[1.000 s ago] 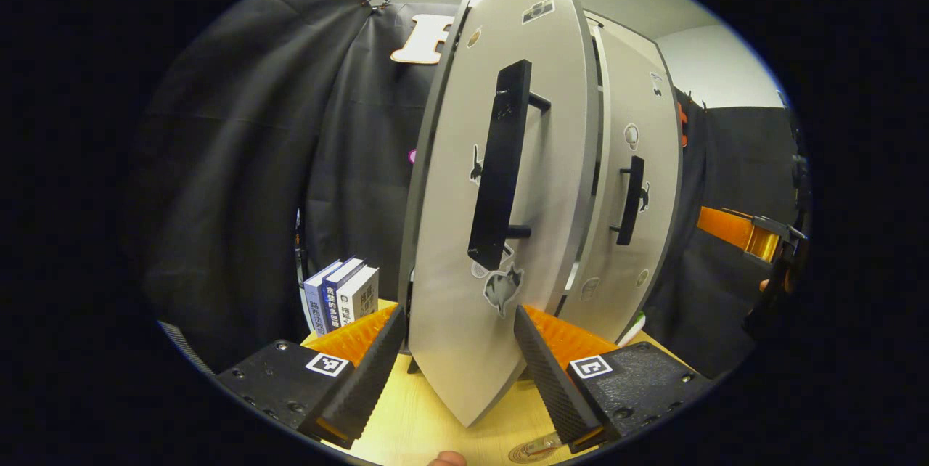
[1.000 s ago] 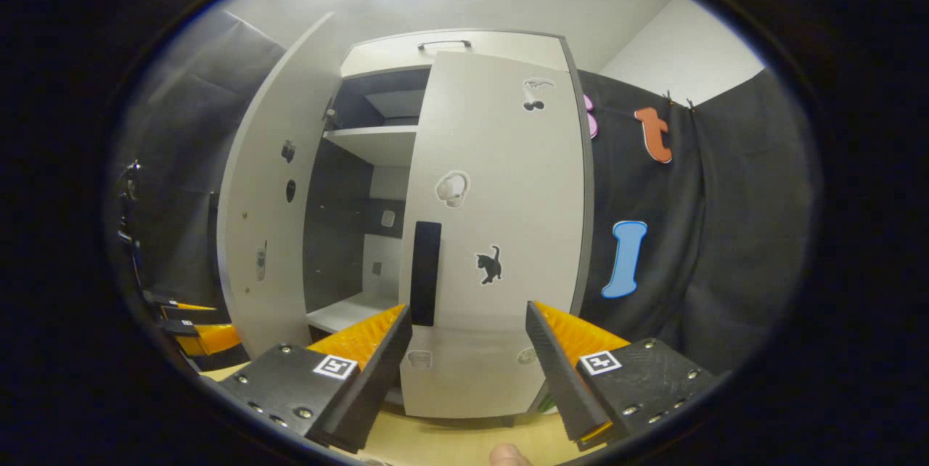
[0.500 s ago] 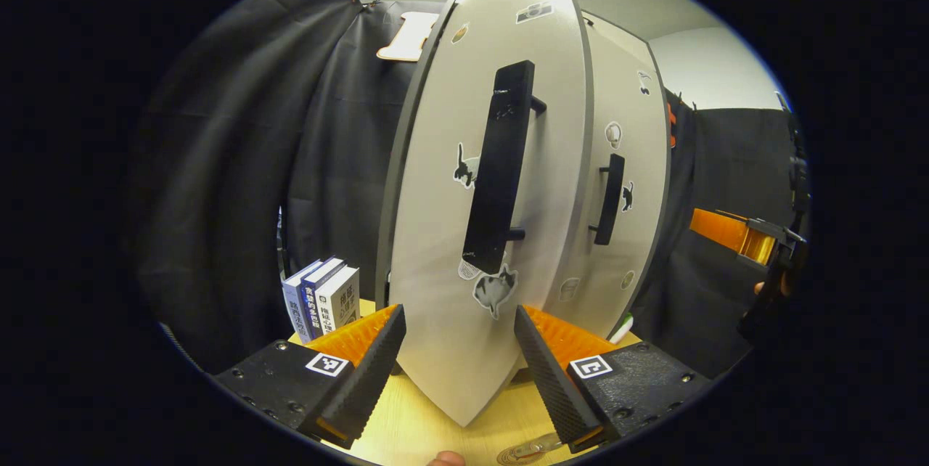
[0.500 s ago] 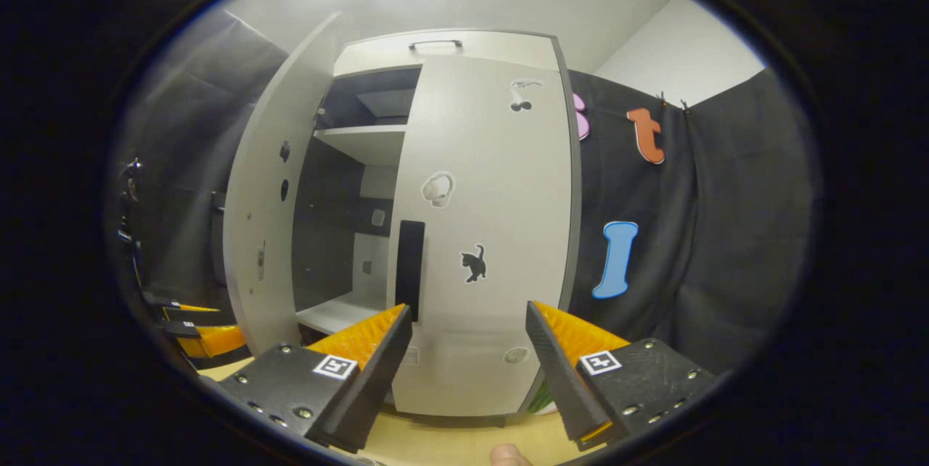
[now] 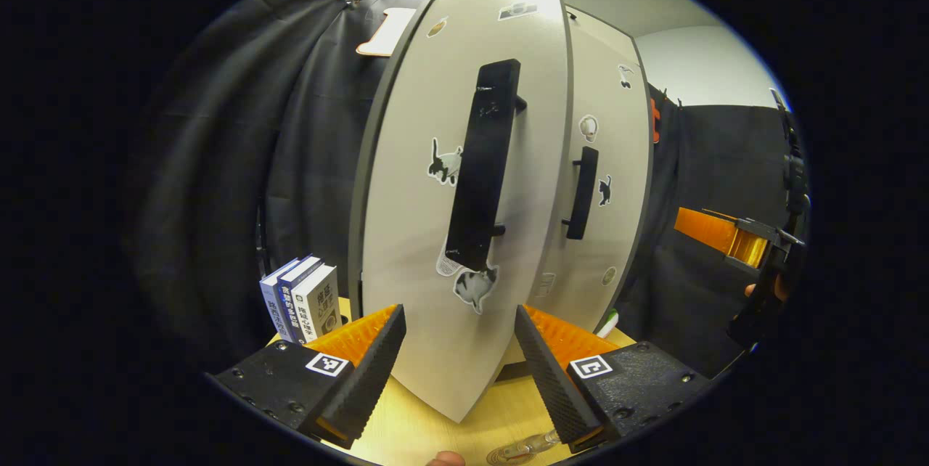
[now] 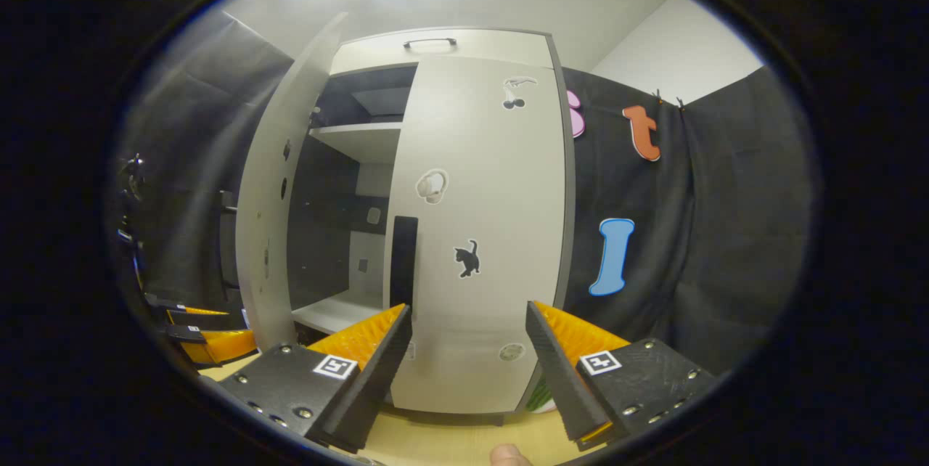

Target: Grasp the bottle in the cabinet with the left hand and place it on the coaster, then close the right door with the right hand and the left door with the left hand.

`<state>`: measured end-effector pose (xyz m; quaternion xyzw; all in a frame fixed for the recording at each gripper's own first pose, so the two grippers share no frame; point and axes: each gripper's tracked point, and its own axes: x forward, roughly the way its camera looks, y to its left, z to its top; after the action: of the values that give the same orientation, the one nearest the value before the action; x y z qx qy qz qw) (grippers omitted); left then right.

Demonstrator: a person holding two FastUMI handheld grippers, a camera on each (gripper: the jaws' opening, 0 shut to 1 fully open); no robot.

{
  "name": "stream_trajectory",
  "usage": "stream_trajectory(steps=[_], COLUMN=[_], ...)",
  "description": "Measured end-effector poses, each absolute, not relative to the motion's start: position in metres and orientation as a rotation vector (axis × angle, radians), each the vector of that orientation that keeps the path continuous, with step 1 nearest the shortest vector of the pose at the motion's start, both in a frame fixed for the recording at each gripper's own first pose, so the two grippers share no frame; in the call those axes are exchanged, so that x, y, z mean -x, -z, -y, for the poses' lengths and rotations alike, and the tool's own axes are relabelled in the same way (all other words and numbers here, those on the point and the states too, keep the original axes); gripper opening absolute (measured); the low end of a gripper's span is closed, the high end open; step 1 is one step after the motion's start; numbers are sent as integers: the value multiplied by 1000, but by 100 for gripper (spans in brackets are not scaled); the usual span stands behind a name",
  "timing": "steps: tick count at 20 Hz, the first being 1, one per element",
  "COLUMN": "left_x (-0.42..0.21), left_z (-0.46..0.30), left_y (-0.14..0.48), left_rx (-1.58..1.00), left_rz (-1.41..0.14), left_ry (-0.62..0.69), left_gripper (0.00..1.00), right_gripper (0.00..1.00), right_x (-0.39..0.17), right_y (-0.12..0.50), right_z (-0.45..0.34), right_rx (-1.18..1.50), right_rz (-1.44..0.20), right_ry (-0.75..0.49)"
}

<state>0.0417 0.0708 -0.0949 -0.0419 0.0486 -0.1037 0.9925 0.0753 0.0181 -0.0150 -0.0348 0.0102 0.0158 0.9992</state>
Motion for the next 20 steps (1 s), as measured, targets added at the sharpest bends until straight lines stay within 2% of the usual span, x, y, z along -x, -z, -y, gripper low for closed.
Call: stream_trajectory(steps=[20], left_x=[-46], left_z=[-57], left_y=[93], left_rx=[76], left_rz=[-96], left_ry=[225], left_gripper=[95], right_gripper=[96], right_x=[-75], right_y=[23], right_z=[-9], right_rx=[64], right_rz=[-38], right_ry=[-20])
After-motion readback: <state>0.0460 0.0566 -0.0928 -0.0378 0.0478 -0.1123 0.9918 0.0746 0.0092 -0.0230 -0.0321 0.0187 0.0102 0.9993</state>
